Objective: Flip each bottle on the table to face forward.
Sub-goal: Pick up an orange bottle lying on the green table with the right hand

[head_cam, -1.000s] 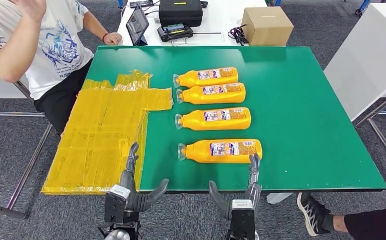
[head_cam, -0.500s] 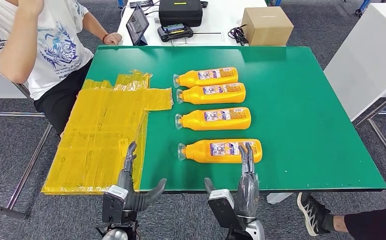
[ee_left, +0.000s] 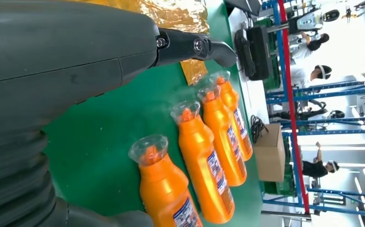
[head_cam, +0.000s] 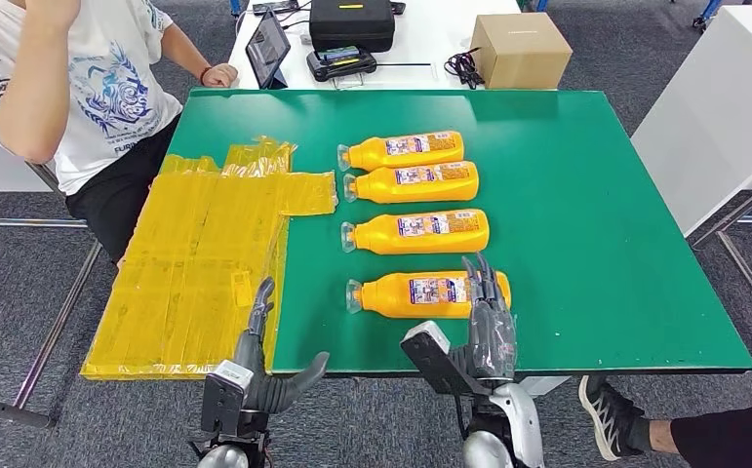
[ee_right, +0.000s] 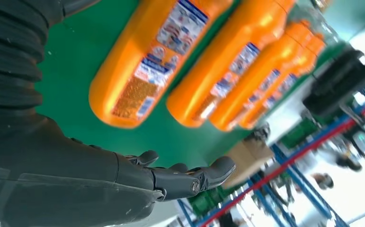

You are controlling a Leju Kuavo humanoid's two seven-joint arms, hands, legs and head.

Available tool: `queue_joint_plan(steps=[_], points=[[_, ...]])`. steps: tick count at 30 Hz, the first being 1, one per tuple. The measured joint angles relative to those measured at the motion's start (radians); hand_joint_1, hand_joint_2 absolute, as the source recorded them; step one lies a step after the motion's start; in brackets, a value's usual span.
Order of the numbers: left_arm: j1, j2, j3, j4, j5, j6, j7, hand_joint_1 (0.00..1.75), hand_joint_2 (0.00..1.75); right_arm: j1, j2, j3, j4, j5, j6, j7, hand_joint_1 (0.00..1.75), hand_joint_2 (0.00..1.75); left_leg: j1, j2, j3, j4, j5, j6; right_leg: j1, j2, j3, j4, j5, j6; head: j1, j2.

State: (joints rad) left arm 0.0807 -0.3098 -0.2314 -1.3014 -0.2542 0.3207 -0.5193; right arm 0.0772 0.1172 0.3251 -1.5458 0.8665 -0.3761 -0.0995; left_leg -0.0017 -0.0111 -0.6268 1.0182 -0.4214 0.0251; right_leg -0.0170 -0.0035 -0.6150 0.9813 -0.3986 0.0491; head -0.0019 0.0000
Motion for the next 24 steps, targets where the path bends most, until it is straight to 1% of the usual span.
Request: queue_joint_plan(steps=[5, 11, 18, 24], points=[[-0.008, 0.000, 0.006, 0.010, -0.007, -0.010, 0.006, 0.00, 1.75, -0.042, -0.028, 0.006, 0.042, -0.047, 0.140, 0.067, 0.00, 1.75, 0.000, 0.000, 0.000, 0.000, 0.000, 0.000, 0.000, 0.000, 0.000, 0.000, 0.000, 0.000, 0.000, 0.000], [-0.015, 0.000, 0.015, 0.016, -0.007, -0.010, 0.007, 0.00, 1.75, -0.073, -0.056, 0.010, 0.085, -0.062, 0.174, 0.082, 0.00, 1.75, 0.000, 0.000, 0.000, 0.000, 0.000, 0.000, 0.000, 0.000, 0.000, 0.000, 0.000, 0.000, 0.000, 0.000], [-0.027, 0.000, 0.030, 0.032, -0.005, -0.020, 0.007, 0.00, 1.75, -0.146, -0.113, 0.041, 0.148, -0.104, 0.283, 0.123, 0.00, 1.75, 0.000, 0.000, 0.000, 0.000, 0.000, 0.000, 0.000, 0.000, 0.000, 0.000, 0.000, 0.000, 0.000, 0.000], [-0.036, 0.000, 0.035, 0.051, -0.005, -0.030, 0.007, 0.00, 1.75, -0.204, -0.154, 0.071, 0.193, -0.099, 0.306, 0.145, 0.00, 1.75, 0.000, 0.000, 0.000, 0.000, 0.001, 0.000, 0.000, 0.000, 0.000, 0.000, 0.000, 0.000, 0.000, 0.000]])
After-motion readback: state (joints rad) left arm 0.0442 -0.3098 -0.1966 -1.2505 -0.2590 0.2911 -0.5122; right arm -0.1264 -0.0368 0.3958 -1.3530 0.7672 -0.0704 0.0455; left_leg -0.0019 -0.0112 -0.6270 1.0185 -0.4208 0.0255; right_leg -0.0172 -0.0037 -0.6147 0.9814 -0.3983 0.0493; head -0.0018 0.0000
